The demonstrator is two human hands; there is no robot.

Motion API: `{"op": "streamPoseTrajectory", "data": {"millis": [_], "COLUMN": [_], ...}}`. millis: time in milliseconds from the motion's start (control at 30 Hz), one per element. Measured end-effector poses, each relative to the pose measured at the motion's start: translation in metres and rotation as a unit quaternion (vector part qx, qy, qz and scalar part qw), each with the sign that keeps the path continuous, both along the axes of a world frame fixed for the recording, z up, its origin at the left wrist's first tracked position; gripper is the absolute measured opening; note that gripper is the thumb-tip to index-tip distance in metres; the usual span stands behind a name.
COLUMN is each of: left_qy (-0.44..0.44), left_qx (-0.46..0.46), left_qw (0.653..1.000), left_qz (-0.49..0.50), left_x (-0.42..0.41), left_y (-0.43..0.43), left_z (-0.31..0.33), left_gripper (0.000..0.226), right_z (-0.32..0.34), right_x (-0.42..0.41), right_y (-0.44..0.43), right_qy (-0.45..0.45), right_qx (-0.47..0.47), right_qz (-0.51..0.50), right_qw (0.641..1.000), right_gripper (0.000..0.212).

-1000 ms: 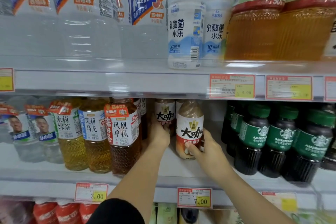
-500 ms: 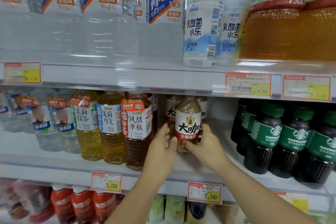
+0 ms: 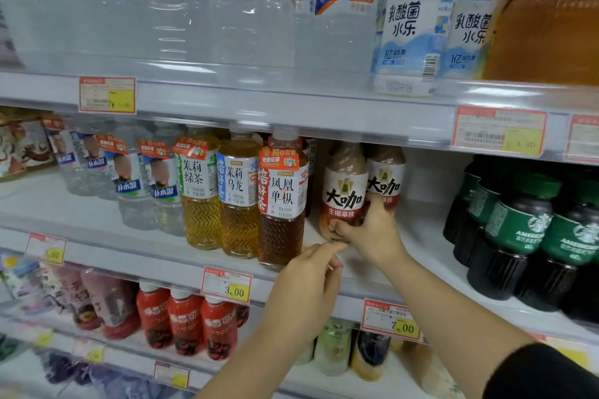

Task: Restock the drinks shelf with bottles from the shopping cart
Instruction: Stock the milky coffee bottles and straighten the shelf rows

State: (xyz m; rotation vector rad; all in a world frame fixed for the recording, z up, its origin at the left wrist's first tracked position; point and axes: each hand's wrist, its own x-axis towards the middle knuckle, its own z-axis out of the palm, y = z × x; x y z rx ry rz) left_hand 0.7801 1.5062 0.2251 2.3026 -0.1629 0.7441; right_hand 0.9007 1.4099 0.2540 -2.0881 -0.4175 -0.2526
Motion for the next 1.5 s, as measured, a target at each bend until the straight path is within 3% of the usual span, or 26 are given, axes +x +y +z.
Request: {"op": "streamPoseTrajectory", "data": {"millis": [200,267,367,467,600,733,933,1000,1133,1233,1300,1500], "left_qy": [-0.01,-0.027,-0.079,-0.073,0.056,0.207,0.381,0.415,0.426,0.392,0.373,0.395], "left_qx": [-0.013,-0.009,-0.011,-0.021,-0.077,-0.142,-0.2,-0.208,-0.226,-0.198,-0.121,0.036], "left_qw": [1.0,0.999,0.997,0.997,0.988,0.933,0.831,0.812,0.797,0.819,0.835,0.833], "left_qz": [-0.004,-0.016,-0.015,0.018,0.122,0.256,0.352,0.353,0.363,0.37,0.386,0.386], "left_x": [0.0,-0.008,-0.038,-0.083,-0.153,-0.234,-0.317,-0.331,-0.337,-0.335,-0.332,-0.307], "left_y": [-0.001,-0.003,-0.002,0.012,0.046,0.065,0.056,0.048,0.031,0.026,0.028,0.055], "left_z": [-0.004,-0.005,-0.019,-0.063,-0.169,-0.279,-0.405,-0.44,-0.485,-0.504,-0.511,-0.513], "left_gripper": [0.038,0.036,0.03,0.023,0.02,0.024,0.025,0.03,0.035,0.033,0.031,0.031], "right_z": [0.0,0.0,-0.012,-0.059,-0.17,-0.292,-0.442,-0.484,-0.557,-0.587,-0.595,-0.576], "right_x": [-0.007,-0.027,-0.08,-0.136,-0.184,-0.213,-0.248,-0.256,-0.265,-0.27,-0.271,-0.253], "right_y": [-0.006,-0.014,-0.03,-0.033,-0.011,0.016,0.046,0.053,0.059,0.062,0.067,0.071], "right_qy": [0.007,-0.044,-0.178,-0.221,-0.084,0.076,0.167,0.194,0.21,0.22,0.231,0.268], "right_qx": [-0.009,-0.017,0.01,0.011,-0.1,-0.227,-0.398,-0.425,-0.487,-0.486,-0.468,-0.361], "right_qz": [0.026,0.014,0.037,0.149,0.279,0.359,0.42,0.426,0.411,0.394,0.369,0.286], "right_qw": [1.0,0.999,0.983,0.964,0.951,0.902,0.798,0.775,0.741,0.749,0.769,0.846], "right_gripper": [0.069,0.067,0.038,0.016,0.013,0.021,0.019,0.02,0.046,0.049,0.045,0.021]}}
